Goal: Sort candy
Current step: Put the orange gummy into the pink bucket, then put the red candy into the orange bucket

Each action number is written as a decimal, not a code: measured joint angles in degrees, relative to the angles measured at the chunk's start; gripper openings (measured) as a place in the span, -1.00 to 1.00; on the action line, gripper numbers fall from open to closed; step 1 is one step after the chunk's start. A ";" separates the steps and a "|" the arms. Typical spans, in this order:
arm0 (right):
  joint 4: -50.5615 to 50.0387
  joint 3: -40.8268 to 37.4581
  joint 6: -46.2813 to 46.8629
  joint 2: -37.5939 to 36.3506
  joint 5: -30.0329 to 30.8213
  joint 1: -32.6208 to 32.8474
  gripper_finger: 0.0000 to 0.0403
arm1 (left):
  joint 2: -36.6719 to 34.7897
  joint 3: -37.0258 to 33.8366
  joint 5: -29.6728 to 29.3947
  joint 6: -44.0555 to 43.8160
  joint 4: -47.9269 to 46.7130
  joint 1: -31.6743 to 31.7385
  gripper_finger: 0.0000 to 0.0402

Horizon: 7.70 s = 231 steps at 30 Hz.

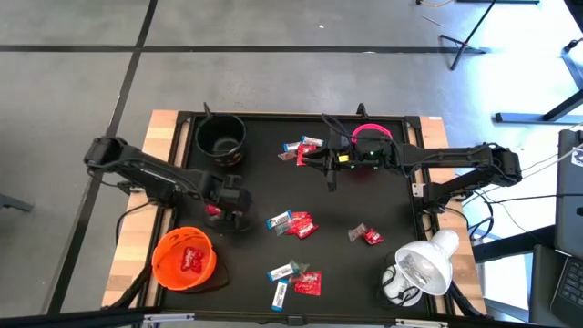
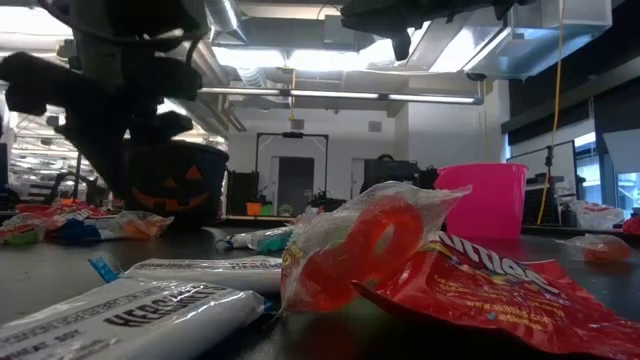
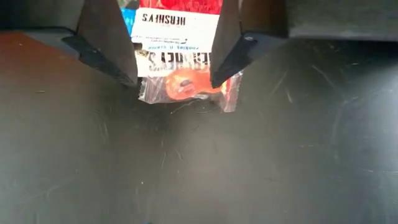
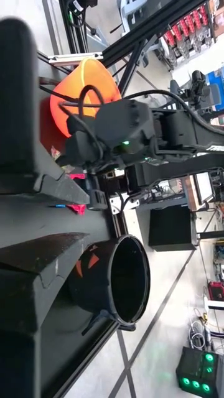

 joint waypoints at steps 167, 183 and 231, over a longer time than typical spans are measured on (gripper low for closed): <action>-56.18 -9.53 21.47 -10.75 2.39 27.96 -0.02 | -20.12 15.06 -4.24 1.14 12.51 9.86 -0.38; -57.59 -11.28 38.01 -0.63 4.93 38.36 -0.02 | -19.91 12.16 -2.27 0.13 14.59 9.84 -0.38; -24.04 -4.63 6.71 -7.05 37.48 31.01 -0.89 | -8.53 7.93 6.60 -1.39 38.70 8.18 -0.25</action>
